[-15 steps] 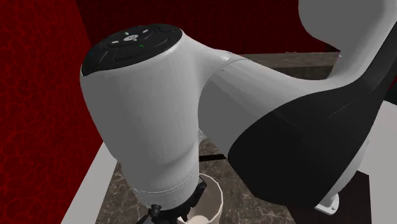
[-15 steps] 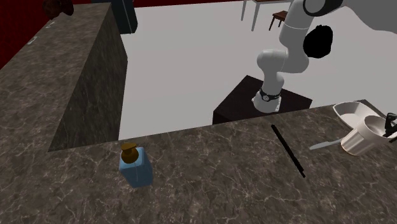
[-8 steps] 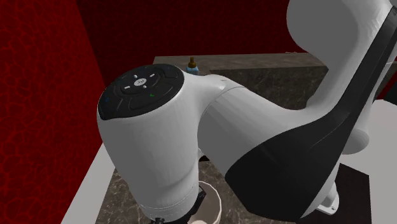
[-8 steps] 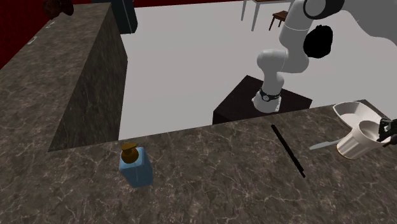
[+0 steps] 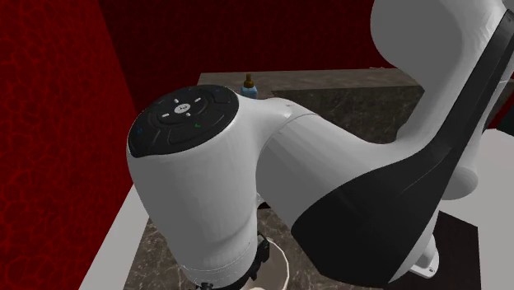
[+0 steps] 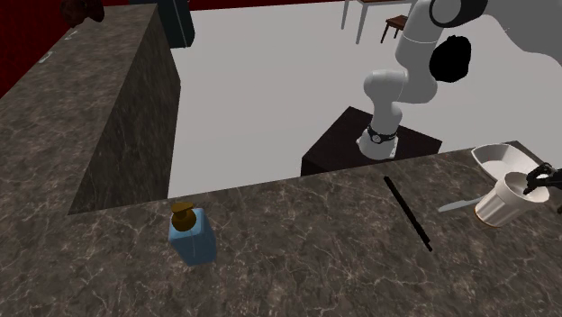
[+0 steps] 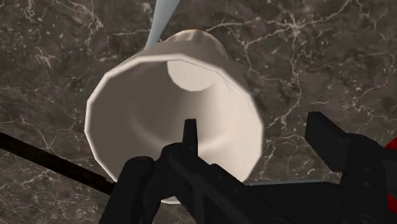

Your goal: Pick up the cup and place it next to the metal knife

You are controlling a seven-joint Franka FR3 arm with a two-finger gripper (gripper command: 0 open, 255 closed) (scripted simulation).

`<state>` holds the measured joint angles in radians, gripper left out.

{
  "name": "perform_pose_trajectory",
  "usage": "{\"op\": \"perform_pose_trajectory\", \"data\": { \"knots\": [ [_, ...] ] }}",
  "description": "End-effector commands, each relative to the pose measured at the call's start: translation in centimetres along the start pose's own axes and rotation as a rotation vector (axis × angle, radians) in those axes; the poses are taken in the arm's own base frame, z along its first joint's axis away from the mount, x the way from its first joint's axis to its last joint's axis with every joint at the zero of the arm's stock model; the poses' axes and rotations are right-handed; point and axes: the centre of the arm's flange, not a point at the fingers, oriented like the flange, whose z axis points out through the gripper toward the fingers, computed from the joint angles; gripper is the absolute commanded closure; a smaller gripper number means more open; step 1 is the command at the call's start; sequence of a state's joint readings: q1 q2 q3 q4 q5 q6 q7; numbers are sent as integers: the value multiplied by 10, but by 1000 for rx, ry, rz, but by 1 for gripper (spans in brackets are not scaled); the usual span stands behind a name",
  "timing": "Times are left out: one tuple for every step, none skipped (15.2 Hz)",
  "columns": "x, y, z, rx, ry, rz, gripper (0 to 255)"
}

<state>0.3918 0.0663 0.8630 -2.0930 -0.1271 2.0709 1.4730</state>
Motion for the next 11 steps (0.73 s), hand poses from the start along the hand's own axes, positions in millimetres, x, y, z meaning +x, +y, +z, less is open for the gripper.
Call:
{"op": "perform_pose_trajectory", "data": {
  "knots": [
    [0, 0, 0, 0, 0, 0, 0],
    [0, 0, 0, 0, 0, 0, 0],
    [0, 0, 0, 0, 0, 0, 0],
    [0, 0, -13, 0, 0, 0, 0],
    [0, 0, -26, 0, 0, 0, 0],
    [0, 0, -40, 0, 0, 0, 0],
    [0, 0, -50, 0, 0, 0, 0],
    [0, 0, -50, 0, 0, 0, 0],
    [0, 0, -50, 0, 0, 0, 0],
    [0, 0, -50, 0, 0, 0, 0],
    [0, 0, -50, 0, 0, 0, 0]
  ]
}}
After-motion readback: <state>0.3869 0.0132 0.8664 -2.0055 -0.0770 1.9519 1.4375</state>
